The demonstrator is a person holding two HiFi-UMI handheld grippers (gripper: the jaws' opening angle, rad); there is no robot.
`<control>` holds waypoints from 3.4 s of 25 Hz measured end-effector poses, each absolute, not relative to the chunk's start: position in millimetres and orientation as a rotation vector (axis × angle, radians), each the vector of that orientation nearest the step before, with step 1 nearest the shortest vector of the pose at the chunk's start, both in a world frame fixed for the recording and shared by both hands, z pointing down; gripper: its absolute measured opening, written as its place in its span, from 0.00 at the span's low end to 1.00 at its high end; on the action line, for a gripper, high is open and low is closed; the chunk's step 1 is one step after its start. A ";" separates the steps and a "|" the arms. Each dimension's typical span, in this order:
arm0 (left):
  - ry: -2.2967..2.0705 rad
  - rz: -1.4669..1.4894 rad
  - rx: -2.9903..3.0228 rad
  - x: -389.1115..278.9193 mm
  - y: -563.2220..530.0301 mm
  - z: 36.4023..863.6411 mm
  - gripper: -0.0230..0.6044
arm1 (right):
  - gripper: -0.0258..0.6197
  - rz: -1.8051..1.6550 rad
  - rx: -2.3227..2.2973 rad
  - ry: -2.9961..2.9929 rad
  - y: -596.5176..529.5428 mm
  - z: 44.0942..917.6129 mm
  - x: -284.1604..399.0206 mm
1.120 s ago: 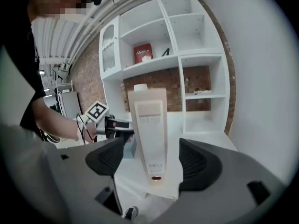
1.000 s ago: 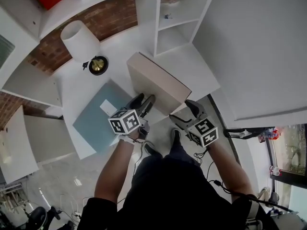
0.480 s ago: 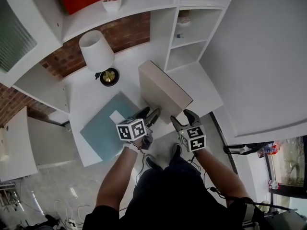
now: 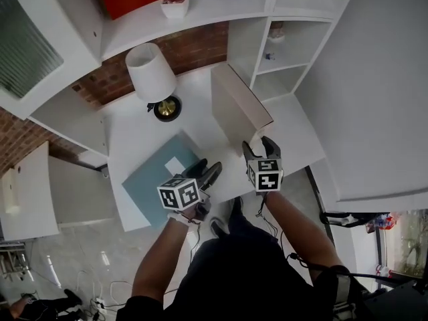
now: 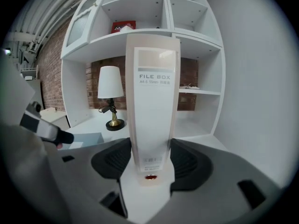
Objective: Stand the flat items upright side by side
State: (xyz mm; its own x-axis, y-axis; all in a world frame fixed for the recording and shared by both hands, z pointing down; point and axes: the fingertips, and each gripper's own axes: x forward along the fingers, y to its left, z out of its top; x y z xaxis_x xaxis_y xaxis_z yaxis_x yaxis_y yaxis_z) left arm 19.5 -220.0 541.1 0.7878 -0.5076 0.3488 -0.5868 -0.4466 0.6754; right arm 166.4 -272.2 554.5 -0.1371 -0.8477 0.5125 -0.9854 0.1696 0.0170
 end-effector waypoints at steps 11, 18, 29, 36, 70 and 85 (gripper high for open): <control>-0.949 0.107 2.062 -9.6 -254.1 539.7 0.45 | 0.44 0.485 1.858 -1.992 -387.7 557.0 187.1; -1.012 0.095 2.009 -19.5 -272.4 546.3 0.45 | 0.44 0.471 1.908 -1.966 -446.1 558.4 192.7; -1.058 0.097 1.965 -26.0 -283.0 553.4 0.45 | 0.45 0.479 1.947 -1.958 -479.7 557.4 187.2; -1.040 0.098 1.963 -14.3 -283.2 557.6 0.45 | 0.47 0.506 1.912 -2.001 -474.3 559.2 187.7; -1.576 0.219 1.721 -226.1 -169.8 586.3 0.44 | 0.38 0.973 1.009 -2.407 -297.0 616.2 12.6; -1.507 0.377 1.443 -279.3 -121.2 671.3 0.52 | 0.54 1.134 0.638 -2.203 -241.6 689.5 -56.3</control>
State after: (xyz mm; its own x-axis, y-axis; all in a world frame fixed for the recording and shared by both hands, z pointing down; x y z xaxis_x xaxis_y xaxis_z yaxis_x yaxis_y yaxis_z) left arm -279.3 -121.2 671.3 0.1827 -0.5847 0.7904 -0.8882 0.2465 0.3877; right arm -56.3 -241.6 689.5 -0.7205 -0.1502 0.6770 -0.6382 0.5255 -0.5627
